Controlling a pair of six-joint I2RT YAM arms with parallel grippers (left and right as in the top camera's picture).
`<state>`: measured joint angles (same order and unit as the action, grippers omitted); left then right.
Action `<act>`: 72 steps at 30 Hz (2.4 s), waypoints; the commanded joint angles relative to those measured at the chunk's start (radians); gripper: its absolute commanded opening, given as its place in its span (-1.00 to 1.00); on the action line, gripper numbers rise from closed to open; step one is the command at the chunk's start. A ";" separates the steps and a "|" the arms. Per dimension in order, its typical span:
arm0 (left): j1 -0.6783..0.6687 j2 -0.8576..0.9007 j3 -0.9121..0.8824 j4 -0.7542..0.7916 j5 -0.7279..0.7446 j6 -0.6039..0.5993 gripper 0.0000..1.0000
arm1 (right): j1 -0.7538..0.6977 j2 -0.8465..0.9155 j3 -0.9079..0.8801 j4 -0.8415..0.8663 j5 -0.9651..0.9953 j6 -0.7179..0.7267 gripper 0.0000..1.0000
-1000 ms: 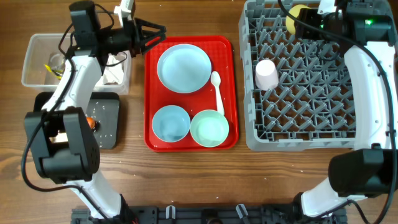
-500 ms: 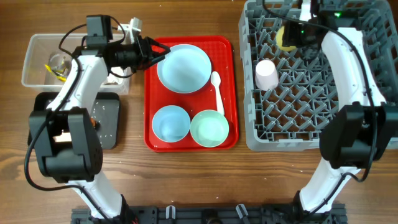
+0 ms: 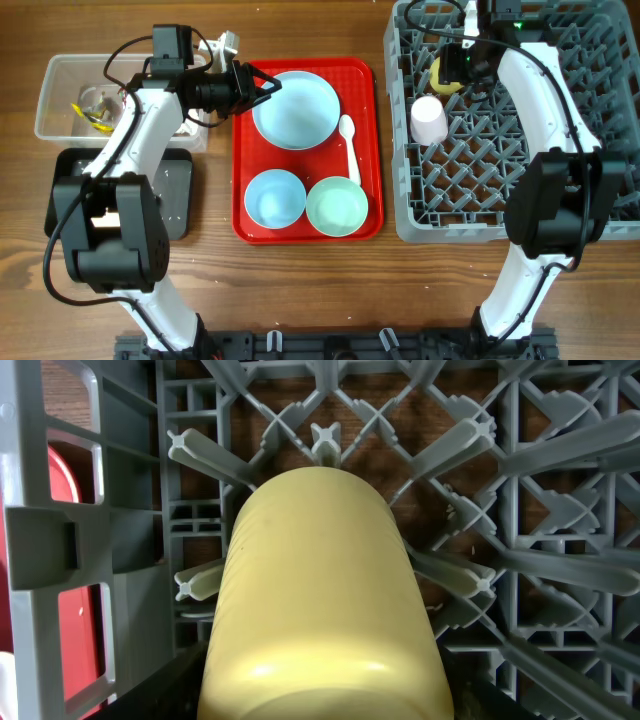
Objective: Sort waste into correct bins and load items into the dishwasher rack
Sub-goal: 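Carry the yellow cup over the rack and place it upside down, then grasp the light-blue plate edge with the left gripper and tilt it up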
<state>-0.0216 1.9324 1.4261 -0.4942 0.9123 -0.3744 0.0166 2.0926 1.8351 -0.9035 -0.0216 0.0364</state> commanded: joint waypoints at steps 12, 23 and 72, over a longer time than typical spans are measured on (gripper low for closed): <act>-0.002 -0.006 0.001 -0.005 -0.008 0.027 -0.03 | -0.001 0.013 0.015 0.020 0.000 -0.011 0.58; -0.002 -0.032 0.001 -0.005 -0.056 0.027 -0.12 | -0.005 -0.041 0.085 0.018 -0.006 -0.034 0.81; -0.174 0.171 -0.001 -0.066 -0.808 -0.027 -0.92 | -0.003 -0.220 0.087 -0.243 -0.302 -0.036 0.78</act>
<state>-0.1898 2.0895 1.4261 -0.5682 0.0875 -0.3985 0.0162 1.8641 1.9312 -1.1454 -0.3069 0.0101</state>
